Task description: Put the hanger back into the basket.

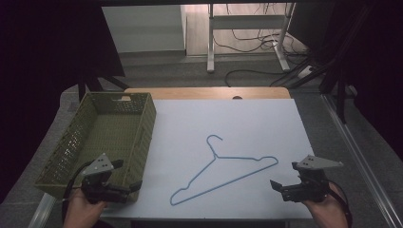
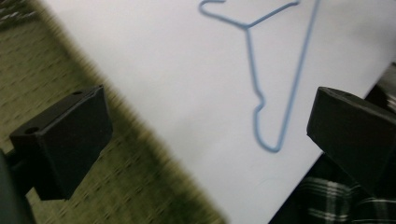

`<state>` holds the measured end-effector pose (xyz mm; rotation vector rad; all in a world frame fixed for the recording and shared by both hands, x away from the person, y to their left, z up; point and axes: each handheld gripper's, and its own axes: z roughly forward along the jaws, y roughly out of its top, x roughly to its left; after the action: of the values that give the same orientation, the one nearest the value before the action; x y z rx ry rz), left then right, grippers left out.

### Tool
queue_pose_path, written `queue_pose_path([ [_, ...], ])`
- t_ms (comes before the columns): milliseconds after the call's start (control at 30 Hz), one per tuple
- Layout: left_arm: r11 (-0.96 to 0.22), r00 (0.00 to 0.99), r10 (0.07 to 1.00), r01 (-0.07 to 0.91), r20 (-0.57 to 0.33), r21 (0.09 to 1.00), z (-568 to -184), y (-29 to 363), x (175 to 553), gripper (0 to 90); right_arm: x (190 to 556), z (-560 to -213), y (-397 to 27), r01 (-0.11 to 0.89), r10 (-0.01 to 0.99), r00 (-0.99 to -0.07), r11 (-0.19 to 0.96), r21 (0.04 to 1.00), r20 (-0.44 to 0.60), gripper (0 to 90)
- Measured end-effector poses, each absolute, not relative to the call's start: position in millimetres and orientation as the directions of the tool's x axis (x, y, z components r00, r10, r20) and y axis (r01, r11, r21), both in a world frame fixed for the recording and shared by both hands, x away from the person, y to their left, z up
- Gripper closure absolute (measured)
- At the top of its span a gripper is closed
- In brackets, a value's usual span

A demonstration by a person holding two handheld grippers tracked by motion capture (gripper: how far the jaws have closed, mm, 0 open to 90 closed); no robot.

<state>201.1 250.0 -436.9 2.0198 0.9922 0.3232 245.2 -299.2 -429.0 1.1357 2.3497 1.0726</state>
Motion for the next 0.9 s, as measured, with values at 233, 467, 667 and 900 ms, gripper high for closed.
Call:
queue_pose_path([
  [233, -0.327, 0.698, 0.699, 0.508, -0.158, 0.797, -430, 234, 208, 1.8, 254, -420, -291, 0.520, 0.757, -0.653, 0.437, 0.734, 0.012, 0.0],
  [467, -0.371, 0.730, 0.669, 0.489, -0.138, 0.790, -429, 208, 217, 1.9, 267, -416, -283, 0.517, 0.743, -0.669, 0.446, 0.731, 0.020, 0.0],
  [667, -0.410, 0.753, 0.647, 0.473, -0.117, 0.780, -435, 189, 227, 1.7, 275, -420, -274, 0.526, 0.737, -0.676, 0.474, 0.706, 0.009, 0.0],
  [900, -0.448, 0.773, 0.625, 0.466, -0.105, 0.763, -444, 166, 240, 1.7, 283, -421, -267, 0.529, 0.725, -0.688, 0.491, 0.693, 0.012, 0.0],
])
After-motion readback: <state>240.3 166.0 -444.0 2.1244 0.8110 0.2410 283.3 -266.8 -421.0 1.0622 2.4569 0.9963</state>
